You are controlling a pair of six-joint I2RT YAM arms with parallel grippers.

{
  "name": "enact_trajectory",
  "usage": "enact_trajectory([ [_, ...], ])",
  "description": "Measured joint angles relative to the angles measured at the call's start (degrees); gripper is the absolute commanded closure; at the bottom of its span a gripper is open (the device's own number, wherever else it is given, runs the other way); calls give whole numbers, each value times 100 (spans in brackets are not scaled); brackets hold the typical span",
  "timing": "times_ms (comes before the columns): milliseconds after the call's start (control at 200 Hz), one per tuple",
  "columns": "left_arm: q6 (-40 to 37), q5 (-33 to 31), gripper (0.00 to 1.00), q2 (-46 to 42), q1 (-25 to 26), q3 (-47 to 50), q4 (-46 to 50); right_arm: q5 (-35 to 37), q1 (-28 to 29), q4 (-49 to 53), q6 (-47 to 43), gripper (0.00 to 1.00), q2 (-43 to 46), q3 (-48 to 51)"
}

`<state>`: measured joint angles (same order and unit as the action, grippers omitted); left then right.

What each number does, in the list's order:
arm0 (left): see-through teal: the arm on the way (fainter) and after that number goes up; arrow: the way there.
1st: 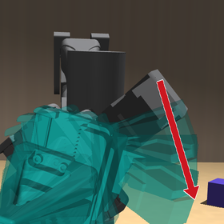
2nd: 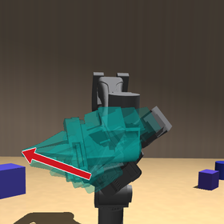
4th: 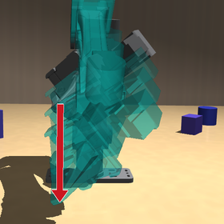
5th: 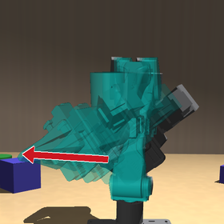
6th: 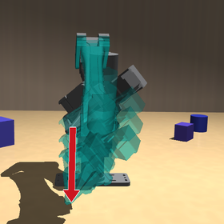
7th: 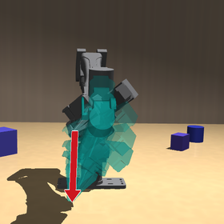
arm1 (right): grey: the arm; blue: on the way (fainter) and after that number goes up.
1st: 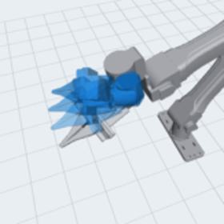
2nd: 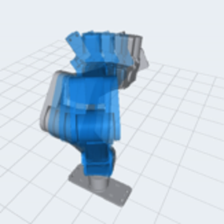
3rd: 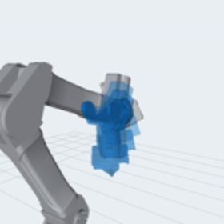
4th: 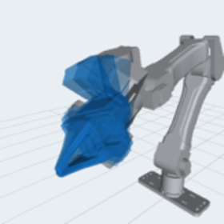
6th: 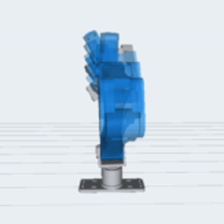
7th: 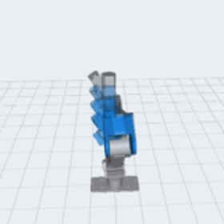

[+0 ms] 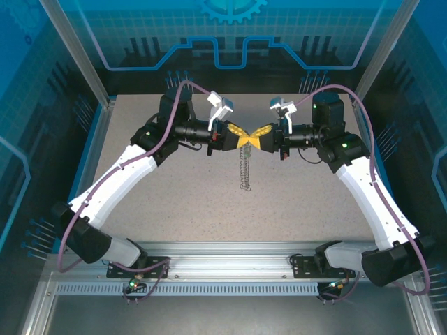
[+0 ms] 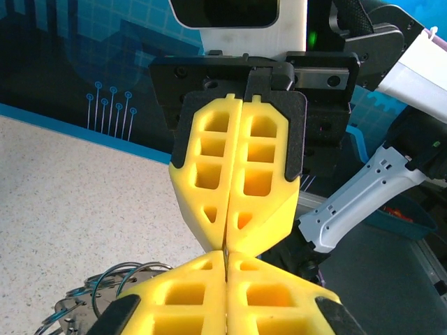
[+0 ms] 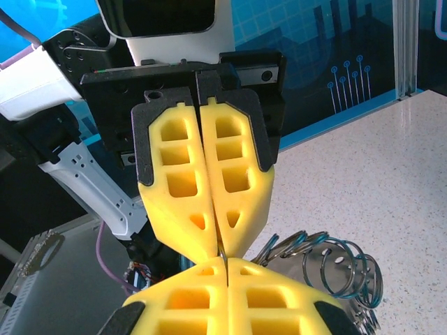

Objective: Put the keys on the keyring

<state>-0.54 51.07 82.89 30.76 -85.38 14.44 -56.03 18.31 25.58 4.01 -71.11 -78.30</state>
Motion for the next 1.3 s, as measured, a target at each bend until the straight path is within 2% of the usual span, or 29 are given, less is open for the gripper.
enact_trajectory([
  [50,-7,0,100,0,0,0,7,-2,0,-2,7,100,0,4],
  [235,13,-2,100,0,7,4,22,-15,0,-28,68,100,0,31],
  [335,63,-2,100,0,11,87,-170,17,-26,-74,155,71,28,61],
  [415,186,-39,100,-33,66,282,-540,153,-157,-131,299,60,94,166],
  [535,479,-136,100,-136,98,763,-1110,177,-509,-448,520,58,372,468],
  [695,822,-173,100,-140,92,946,-1528,208,-815,-822,815,55,894,885],
  [900,1169,-160,100,-199,92,949,-2041,201,-811,-1163,1054,44,1088,1429],
  [1301,1547,-17,100,-271,92,949,-2426,330,-332,-1353,1060,42,1241,1834],
])
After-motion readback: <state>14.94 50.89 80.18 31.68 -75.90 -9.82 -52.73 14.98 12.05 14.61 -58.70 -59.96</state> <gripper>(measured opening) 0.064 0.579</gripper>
